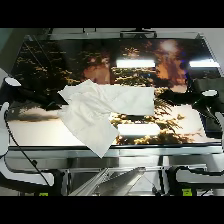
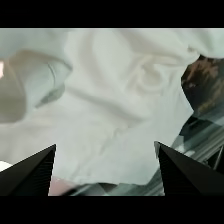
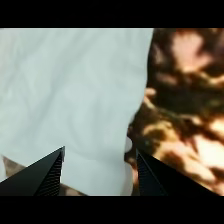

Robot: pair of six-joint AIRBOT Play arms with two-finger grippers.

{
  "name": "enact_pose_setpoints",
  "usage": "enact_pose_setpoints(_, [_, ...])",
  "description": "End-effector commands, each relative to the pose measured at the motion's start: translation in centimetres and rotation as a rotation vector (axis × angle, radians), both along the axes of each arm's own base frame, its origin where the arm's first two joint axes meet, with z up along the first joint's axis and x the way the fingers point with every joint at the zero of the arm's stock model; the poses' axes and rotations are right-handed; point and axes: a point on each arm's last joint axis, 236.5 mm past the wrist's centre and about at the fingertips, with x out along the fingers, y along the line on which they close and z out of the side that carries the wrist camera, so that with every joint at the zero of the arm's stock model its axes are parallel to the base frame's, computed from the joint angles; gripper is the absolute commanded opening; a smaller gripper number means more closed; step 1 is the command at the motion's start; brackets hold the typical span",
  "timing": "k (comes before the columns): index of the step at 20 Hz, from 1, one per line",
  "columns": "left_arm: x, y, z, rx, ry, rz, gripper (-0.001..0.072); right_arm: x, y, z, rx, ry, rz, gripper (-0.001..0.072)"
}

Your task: Fold the shirts.

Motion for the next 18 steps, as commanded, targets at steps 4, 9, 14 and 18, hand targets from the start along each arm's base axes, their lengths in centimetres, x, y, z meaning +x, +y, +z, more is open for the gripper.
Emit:
enact_pose_setpoints(4, [-11.2,-4.1,-3.3,0.014,0.190,0.039,0.0709,-5.1,0.2,-2.2,-0.022,0.182,0.114,0.0513])
enact_pose_setpoints(9, [-11.8,-3.6,-6.4,0.089,0.126,0.187,0.0710,-7.3,1.1,-4.3,-0.004,0.237,0.124,0.0513])
enact_pose_setpoints(14, [-10.2,-3.8,-8.7,0.070,0.128,0.285,0.0692,-6.2,1.1,-5.1,-0.043,0.205,0.090,0.0513])
enact_pose_setpoints(18, [-11.0,-4.2,-10.6,0.054,0.205,0.269,0.0691,-5.8,1.8,-6.2,-0.047,0.201,0.101,0.0513])
